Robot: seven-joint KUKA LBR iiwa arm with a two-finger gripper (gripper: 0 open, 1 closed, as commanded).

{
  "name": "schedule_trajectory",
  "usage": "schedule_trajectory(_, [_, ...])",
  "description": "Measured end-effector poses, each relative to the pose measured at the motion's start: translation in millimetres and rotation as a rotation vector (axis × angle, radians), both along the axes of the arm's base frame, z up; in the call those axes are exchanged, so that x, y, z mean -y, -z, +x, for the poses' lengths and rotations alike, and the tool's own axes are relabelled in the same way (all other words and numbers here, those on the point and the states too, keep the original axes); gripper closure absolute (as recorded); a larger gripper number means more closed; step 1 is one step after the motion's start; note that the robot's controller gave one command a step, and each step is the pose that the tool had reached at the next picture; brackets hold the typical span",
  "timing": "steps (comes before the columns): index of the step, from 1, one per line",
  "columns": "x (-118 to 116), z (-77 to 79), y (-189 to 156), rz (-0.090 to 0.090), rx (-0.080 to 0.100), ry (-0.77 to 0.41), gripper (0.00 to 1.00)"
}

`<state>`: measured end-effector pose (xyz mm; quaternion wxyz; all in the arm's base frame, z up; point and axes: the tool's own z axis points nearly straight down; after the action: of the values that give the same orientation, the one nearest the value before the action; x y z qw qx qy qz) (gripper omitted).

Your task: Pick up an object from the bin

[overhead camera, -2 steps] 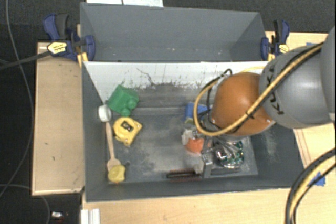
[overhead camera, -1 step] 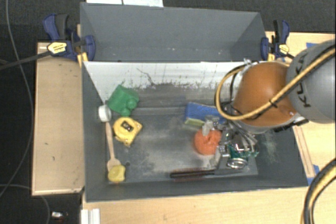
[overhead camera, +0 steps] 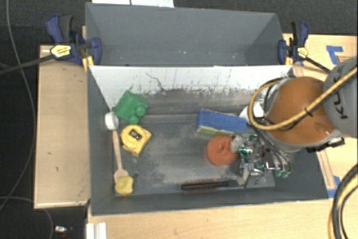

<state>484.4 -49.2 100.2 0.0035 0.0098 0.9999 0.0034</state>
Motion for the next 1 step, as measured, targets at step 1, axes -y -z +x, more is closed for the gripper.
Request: schedule_trajectory(1, [20.3, 85.8, 10.4, -0.002, 0.014, -0.081, 1.00])
